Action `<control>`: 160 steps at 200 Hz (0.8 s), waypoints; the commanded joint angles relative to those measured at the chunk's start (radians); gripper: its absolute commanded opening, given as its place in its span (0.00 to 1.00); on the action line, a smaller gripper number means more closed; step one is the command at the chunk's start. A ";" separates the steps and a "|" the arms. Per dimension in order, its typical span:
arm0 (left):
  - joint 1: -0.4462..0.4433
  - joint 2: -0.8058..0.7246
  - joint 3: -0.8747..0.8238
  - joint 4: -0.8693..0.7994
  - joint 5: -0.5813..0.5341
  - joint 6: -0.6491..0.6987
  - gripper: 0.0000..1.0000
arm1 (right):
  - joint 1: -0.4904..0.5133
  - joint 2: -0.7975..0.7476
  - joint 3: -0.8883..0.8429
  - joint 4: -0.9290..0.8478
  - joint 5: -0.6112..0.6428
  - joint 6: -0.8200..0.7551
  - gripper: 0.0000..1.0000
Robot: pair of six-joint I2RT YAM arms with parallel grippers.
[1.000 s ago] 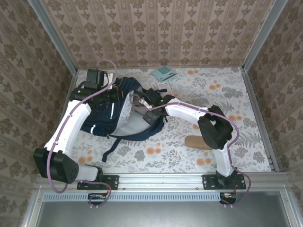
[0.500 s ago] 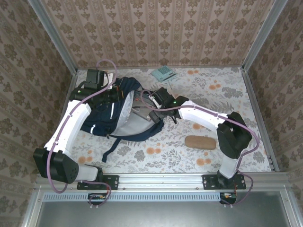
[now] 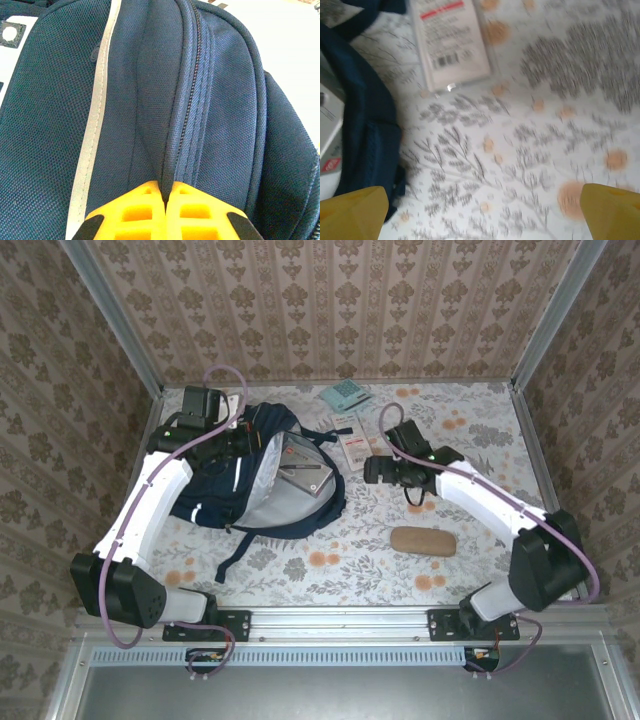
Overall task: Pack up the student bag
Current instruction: Rotate the glasses case at the bottom-right of the table.
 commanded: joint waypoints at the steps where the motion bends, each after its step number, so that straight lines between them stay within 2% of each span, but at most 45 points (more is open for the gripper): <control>1: 0.006 -0.027 0.009 0.102 0.046 -0.006 0.00 | 0.006 -0.119 -0.119 -0.067 -0.067 0.194 0.99; 41: 0.007 -0.023 -0.005 0.122 0.042 -0.014 0.00 | 0.019 -0.350 -0.360 -0.071 -0.168 0.368 0.99; 85: 0.006 -0.004 -0.011 0.142 0.048 -0.028 0.00 | 0.038 -0.556 -0.477 -0.198 -0.112 0.477 0.99; 112: 0.007 0.006 -0.009 0.143 0.053 -0.030 0.00 | 0.037 -0.528 -0.506 -0.229 -0.103 0.509 0.99; 160: 0.007 -0.003 -0.013 0.137 0.049 -0.032 0.00 | 0.038 -0.385 -0.508 -0.127 -0.127 0.498 1.00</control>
